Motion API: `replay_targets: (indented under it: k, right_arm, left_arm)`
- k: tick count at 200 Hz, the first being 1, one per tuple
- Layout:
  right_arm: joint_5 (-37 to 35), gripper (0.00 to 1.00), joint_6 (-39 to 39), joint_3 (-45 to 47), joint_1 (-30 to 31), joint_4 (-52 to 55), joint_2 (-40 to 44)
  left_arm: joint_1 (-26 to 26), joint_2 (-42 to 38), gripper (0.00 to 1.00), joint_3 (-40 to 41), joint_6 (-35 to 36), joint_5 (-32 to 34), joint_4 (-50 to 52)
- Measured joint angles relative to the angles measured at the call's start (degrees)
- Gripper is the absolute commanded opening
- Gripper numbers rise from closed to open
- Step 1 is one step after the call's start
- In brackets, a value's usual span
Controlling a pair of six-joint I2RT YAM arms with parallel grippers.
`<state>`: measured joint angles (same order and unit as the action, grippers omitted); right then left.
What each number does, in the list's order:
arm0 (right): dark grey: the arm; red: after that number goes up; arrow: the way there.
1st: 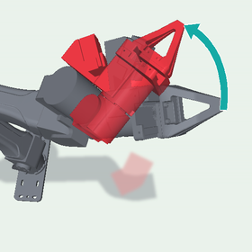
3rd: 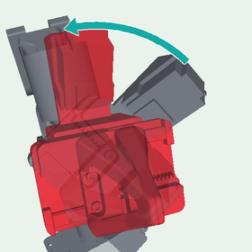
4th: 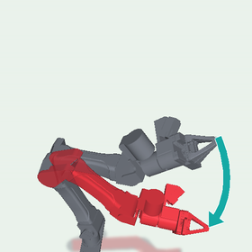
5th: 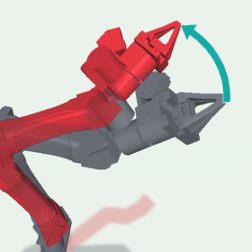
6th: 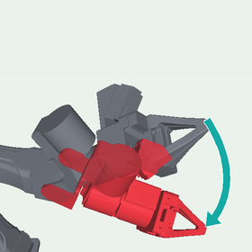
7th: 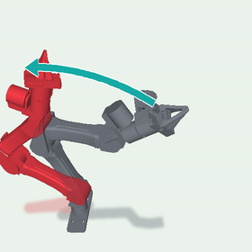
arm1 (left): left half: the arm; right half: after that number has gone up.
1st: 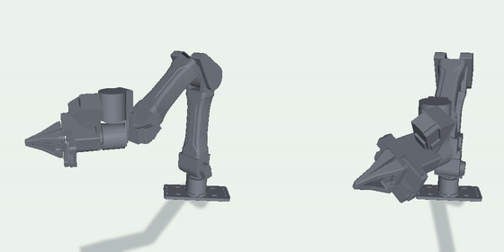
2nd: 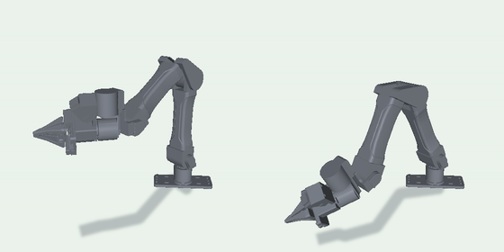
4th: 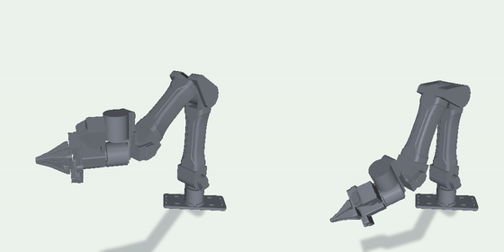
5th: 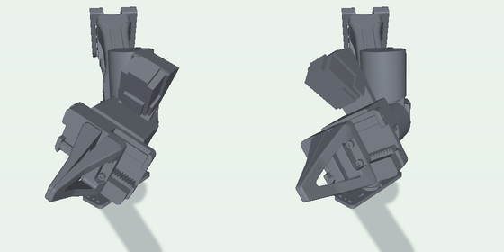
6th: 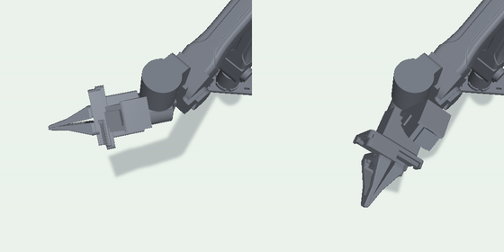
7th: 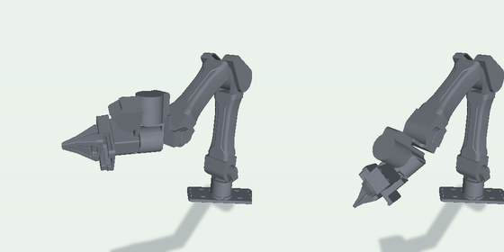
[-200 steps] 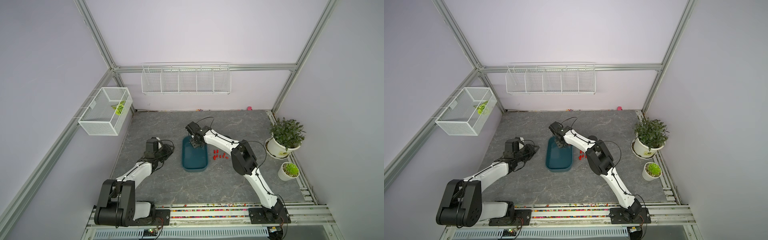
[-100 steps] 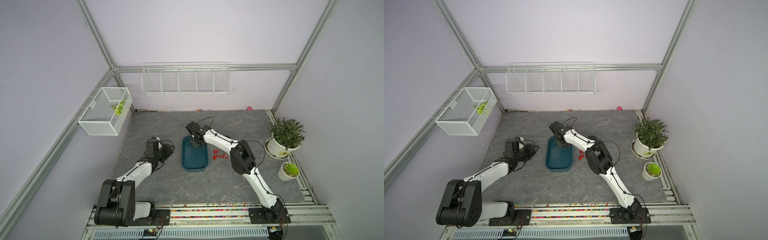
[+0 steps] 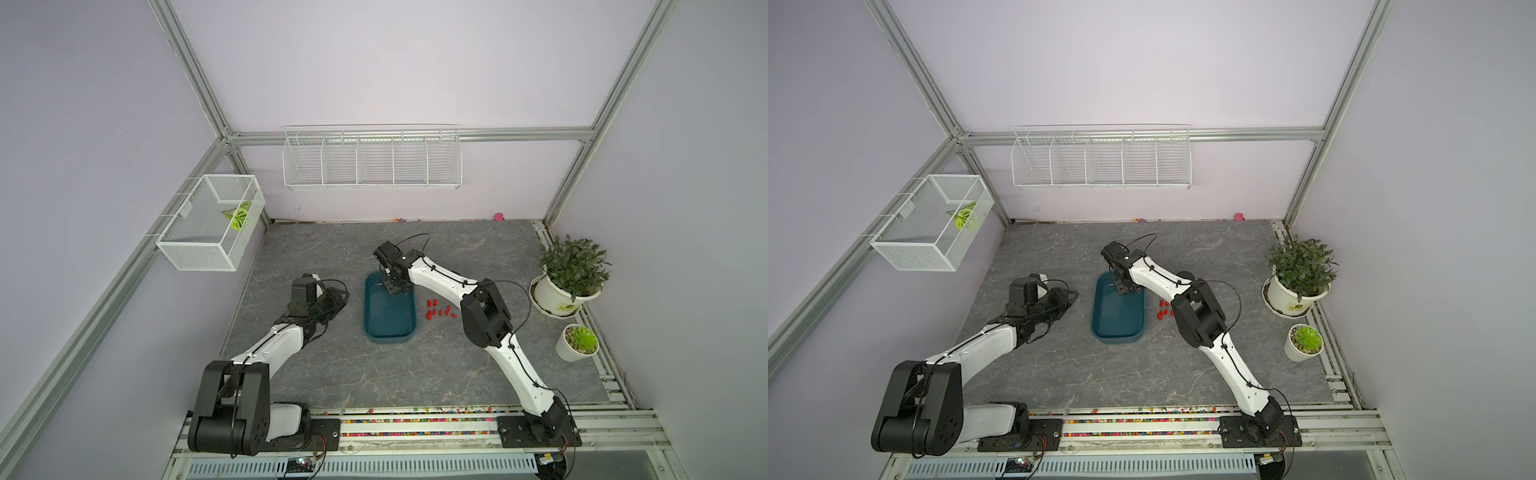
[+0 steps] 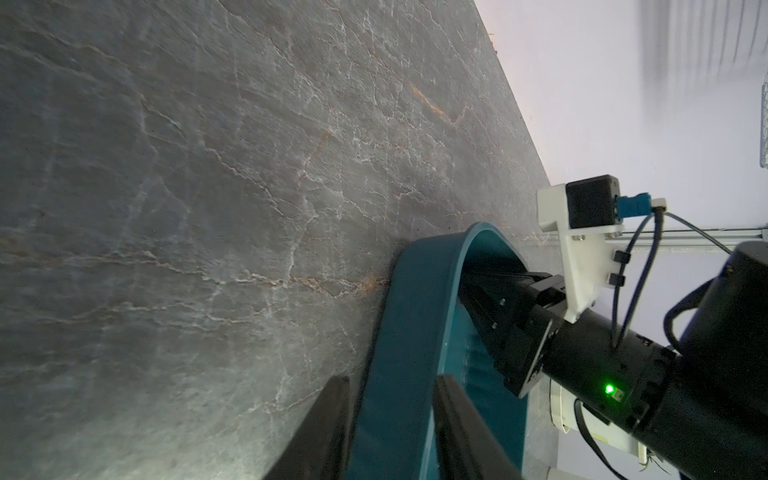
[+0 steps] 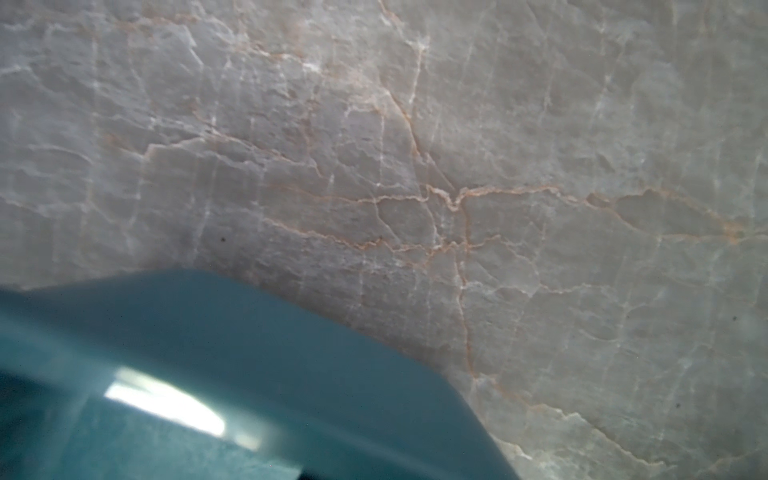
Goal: Take the screw protection sleeves out of the storage box
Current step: Pick up the screw protection sleeve from the storage box.
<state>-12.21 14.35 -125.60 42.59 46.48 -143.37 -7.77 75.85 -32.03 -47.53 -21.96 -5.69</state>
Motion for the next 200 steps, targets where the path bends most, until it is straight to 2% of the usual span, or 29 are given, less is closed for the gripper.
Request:
replay_targets:
  k: [64,129,200]
  right_arm:
    - [0.26,0.04,-0.02,0.87,-0.15,-1.44,0.42]
    - [1.77,0.03,0.00,9.92,-0.20,-7.56,5.31]
    - [4.57,0.03,0.46,21.44,-0.20,-11.67,14.36]
  left_arm:
    - [0.00,-0.02,0.40,0.00,0.00,0.00,0.00]
    - [0.00,-0.09,0.40,0.00,0.00,0.00,0.00]
    - [0.00,-0.15,0.40,0.00,0.00,0.00,0.00]
